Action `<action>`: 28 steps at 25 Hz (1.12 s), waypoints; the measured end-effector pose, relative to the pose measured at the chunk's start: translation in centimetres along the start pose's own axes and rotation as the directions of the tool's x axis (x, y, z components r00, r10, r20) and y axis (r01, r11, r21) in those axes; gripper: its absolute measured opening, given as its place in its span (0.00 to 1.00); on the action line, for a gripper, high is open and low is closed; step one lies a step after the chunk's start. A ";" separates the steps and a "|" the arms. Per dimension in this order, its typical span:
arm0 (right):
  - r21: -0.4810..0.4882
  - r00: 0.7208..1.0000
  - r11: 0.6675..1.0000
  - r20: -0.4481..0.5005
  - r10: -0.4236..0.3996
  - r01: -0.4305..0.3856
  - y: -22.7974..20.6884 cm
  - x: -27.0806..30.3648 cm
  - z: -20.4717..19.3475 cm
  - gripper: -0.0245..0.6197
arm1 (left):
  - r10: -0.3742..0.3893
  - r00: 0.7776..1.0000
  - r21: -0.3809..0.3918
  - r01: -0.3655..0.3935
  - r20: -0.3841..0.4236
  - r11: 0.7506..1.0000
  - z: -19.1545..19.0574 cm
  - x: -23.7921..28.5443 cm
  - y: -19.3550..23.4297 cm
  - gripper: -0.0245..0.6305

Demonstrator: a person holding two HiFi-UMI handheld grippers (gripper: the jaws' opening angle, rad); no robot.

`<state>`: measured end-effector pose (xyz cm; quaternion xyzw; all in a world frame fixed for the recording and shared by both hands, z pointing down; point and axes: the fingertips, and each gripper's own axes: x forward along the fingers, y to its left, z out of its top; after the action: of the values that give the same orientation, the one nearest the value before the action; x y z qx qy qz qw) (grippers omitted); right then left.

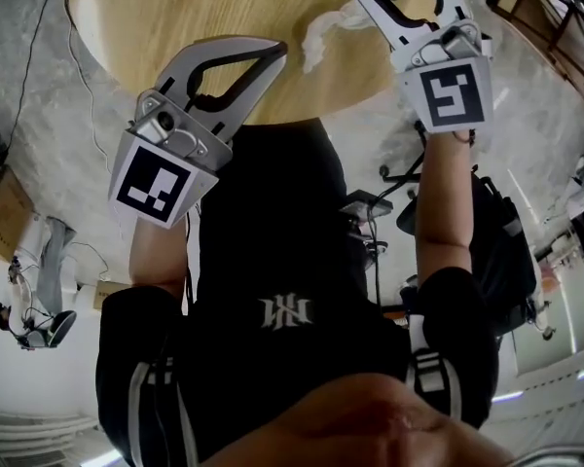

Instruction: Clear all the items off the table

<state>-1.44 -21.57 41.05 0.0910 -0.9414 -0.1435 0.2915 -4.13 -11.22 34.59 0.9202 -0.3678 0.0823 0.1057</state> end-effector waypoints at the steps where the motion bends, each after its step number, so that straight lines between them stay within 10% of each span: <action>1: 0.005 1.000 1.000 0.001 -0.009 0.009 0.5 -0.6 0.5 0.30 | -0.006 1.000 0.006 0.006 0.004 1.000 0.0 -0.3 -0.4 0.06; 14: 0.117 0.972 0.965 -0.051 -0.230 0.234 8.7 -13.1 3.2 0.30 | -0.097 0.995 0.054 0.095 0.026 0.994 0.7 -2.9 -9.2 0.06; 28: 0.247 0.905 0.871 -0.103 -0.412 0.425 7.1 -27.4 -13.0 0.30 | -0.231 0.973 -0.043 0.230 -0.021 0.972 -5.4 9.6 -22.9 0.06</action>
<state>27.70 -10.77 39.32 0.3339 -0.9027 -0.0748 0.2609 18.26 -0.01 38.91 0.9533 -0.2585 0.0738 0.1377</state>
